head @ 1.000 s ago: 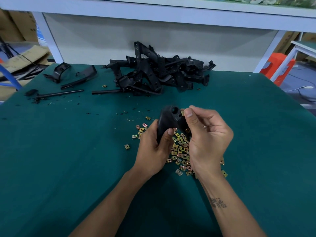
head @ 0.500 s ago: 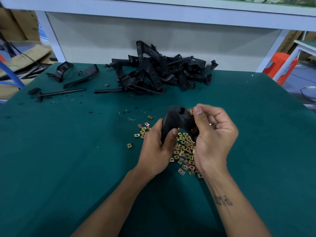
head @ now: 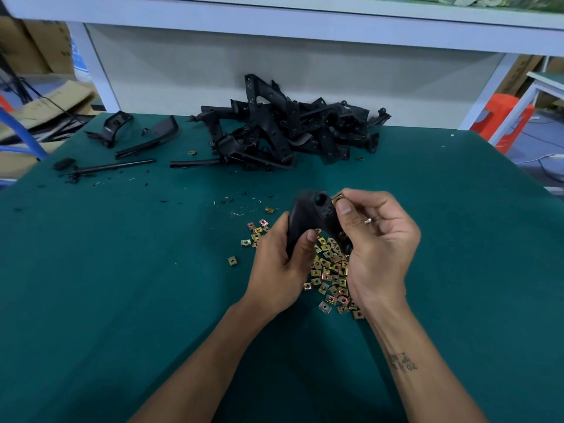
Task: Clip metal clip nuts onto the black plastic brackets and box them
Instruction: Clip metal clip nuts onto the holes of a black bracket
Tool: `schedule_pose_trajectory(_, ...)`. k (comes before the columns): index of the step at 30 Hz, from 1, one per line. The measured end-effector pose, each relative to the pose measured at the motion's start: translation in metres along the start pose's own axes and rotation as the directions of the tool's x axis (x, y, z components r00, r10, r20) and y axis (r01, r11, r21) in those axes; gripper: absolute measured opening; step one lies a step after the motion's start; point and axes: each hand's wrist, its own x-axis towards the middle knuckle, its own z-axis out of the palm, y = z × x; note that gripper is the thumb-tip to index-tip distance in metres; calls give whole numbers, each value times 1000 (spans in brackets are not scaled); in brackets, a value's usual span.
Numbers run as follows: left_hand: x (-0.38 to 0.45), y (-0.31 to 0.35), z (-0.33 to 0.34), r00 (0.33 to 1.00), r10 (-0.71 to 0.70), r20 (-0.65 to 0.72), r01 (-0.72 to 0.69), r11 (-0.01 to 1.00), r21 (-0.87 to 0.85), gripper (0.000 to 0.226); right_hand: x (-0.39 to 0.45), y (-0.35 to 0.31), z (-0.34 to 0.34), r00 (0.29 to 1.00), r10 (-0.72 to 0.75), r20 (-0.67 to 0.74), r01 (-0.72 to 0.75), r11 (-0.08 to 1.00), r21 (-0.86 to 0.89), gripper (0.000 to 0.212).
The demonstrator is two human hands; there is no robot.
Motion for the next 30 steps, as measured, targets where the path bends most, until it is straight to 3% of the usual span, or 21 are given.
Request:
schedule_pose_trajectory(9, -1, 2, 0, 999, 39, -4, -39, 999, 24, 25, -1, 1, -1, 1000, 4, -24, -3, 999, 39, 23)
schedule_pose_trajectory(21, -1, 4, -1, 994, 103, -34, -99, 989, 112, 17, -9, 4, 7, 991, -133, -13, 132, 989, -66, 19)
schedule_pose_trajectory(27, -1, 1, 0, 994, 92, -63, -82, 987, 137, 19, -8, 6, 10, 998, 32, -60, -28, 998, 57, 21)
schedule_pose_trajectory(30, -1, 1, 0, 994, 89, -59, -81, 988, 128, 21, -11, 7, 13, 997, -2, -81, 5, 999, 42, 20)
